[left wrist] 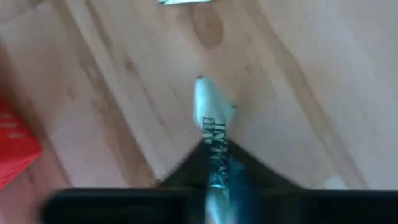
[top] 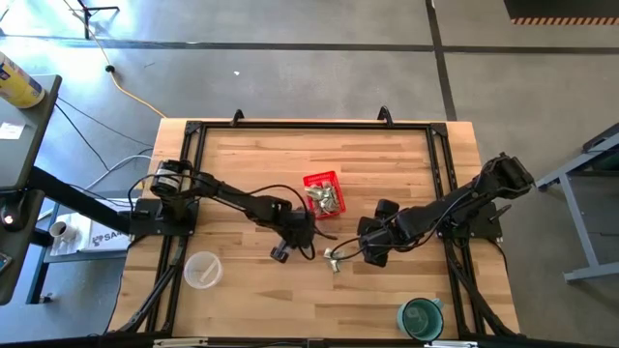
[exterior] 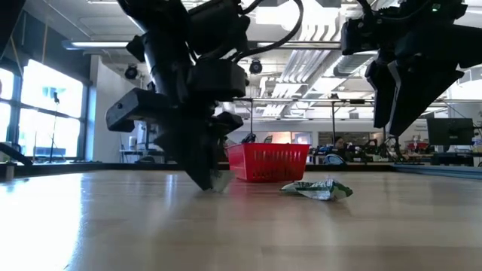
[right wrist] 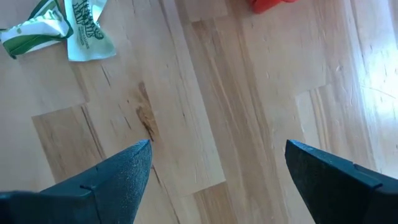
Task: Pick and place items into bin
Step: Put the light green stevia packet into the red bin
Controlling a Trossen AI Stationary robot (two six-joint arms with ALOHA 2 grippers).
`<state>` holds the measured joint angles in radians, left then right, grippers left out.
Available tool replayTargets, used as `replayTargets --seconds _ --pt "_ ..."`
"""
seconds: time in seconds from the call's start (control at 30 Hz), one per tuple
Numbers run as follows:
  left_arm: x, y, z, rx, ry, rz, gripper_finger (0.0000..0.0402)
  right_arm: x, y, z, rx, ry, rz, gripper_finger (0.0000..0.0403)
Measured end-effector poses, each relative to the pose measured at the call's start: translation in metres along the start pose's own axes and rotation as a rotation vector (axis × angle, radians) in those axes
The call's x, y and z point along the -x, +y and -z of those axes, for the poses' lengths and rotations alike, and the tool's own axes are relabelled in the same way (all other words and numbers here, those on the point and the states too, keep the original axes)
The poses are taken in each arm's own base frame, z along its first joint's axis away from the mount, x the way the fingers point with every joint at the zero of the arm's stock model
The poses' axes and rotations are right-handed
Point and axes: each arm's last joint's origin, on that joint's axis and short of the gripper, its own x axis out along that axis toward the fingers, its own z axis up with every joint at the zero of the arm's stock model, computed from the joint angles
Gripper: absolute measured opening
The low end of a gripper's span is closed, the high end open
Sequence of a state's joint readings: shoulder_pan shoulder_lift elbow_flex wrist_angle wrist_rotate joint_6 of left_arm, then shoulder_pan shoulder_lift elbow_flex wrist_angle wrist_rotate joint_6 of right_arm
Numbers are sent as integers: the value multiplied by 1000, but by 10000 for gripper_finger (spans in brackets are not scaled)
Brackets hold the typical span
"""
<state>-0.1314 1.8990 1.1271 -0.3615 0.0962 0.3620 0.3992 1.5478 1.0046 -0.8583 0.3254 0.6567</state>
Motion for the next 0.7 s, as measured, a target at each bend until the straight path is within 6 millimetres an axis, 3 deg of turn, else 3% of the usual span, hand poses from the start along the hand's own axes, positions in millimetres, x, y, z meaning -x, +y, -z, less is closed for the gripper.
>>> replayTargets --seconds 0.07,0.17,0.27,0.37,0.5,0.57,0.7 --pt "3 0 1 -3 14 -22 29 0 0 0 0 -1 3 358" --pt "16 1 2 3 87 -78 43 0 0 0 -3 3 5 358" --pt "50 9 -18 -7 58 -180 56 0 -1 2 -13 15 15 358" --pt "78 27 -31 -15 -14 -238 36 0 -2 2 -12 10 24 358" --pt "88 66 -29 18 -95 -319 30 0 -2 1 -12 -1 38 358" --pt "83 87 -24 59 -138 -350 45 0 -2 1 -13 -3 36 358" --pt "70 109 -7 133 -86 -376 152 2 4 3 -1 -2 -2 358"
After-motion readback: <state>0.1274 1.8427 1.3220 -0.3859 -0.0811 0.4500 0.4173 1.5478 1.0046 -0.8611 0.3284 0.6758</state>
